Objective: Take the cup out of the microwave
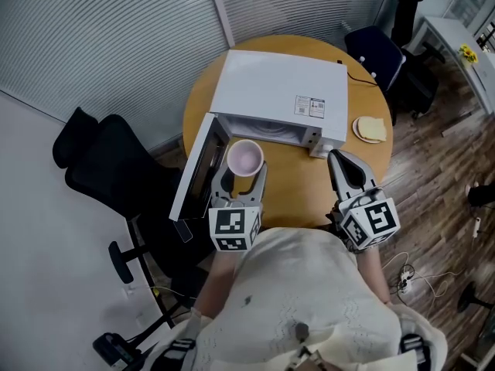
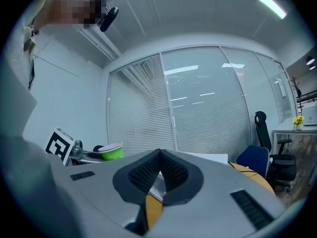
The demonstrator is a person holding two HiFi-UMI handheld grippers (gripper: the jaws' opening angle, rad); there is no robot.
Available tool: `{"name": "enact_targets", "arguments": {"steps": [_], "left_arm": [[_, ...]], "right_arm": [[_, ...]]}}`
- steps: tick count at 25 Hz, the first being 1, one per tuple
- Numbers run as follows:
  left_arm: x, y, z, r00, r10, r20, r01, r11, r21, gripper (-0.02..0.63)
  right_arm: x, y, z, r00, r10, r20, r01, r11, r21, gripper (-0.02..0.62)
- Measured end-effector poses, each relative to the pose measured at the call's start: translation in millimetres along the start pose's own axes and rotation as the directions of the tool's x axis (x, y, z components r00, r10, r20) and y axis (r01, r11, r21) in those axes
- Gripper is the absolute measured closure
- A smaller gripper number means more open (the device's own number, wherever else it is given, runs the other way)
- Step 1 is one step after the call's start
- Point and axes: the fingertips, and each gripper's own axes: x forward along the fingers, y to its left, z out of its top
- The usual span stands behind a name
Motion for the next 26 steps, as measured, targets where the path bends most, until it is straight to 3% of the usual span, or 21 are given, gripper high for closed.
{"name": "enact_targets", "arguments": {"steps": [26], "left_arm": [[-3.9,-13.3,-12.3,0.999,-0.035,0.002,0.035,0.999,0.001,0.327]], "right_arm": [[-5.2,8.2,-11.4,1.0,0.019,-0.021,-0.02,0.999,-0.029,0.589]]}}
